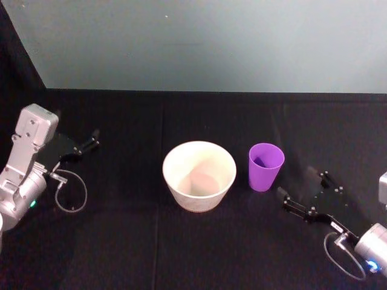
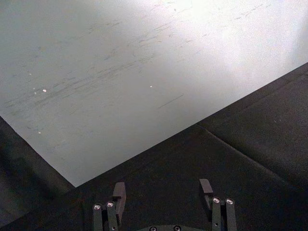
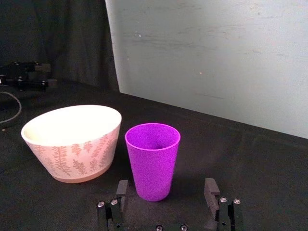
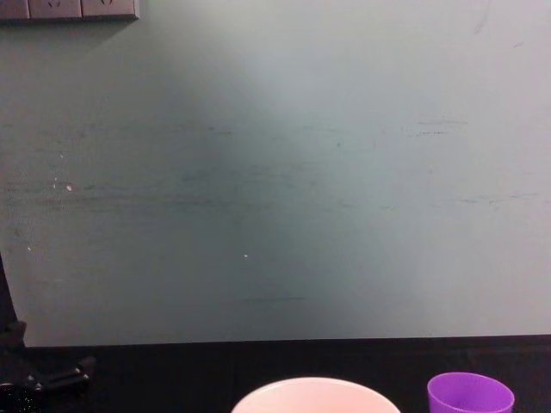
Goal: Pick up the cup and pour the mung beans from the cup into the bowl.
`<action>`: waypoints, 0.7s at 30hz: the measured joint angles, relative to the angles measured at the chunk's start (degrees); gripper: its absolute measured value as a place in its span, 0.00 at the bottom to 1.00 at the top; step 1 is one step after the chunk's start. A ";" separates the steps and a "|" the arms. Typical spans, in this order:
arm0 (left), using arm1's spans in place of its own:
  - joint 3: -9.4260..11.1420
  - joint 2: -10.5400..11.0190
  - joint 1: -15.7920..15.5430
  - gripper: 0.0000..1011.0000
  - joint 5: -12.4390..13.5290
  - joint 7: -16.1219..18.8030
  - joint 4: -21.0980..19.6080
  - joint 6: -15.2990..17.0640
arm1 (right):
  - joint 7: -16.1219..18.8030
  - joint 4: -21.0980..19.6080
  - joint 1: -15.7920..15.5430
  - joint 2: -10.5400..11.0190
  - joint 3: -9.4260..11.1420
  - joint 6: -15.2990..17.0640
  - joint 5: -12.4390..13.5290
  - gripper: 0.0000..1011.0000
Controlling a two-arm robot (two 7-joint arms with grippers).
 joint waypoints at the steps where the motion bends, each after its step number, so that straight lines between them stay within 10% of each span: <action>1: 0.00 0.00 0.00 0.99 0.00 0.00 0.00 0.00 | 0.30 0.18 0.16 -0.31 0.00 -0.06 -0.26 0.99; 21: 0.00 0.00 0.00 0.99 0.00 0.00 0.00 0.00 | 3.02 2.05 3.18 -4.10 0.65 3.00 -1.29 0.99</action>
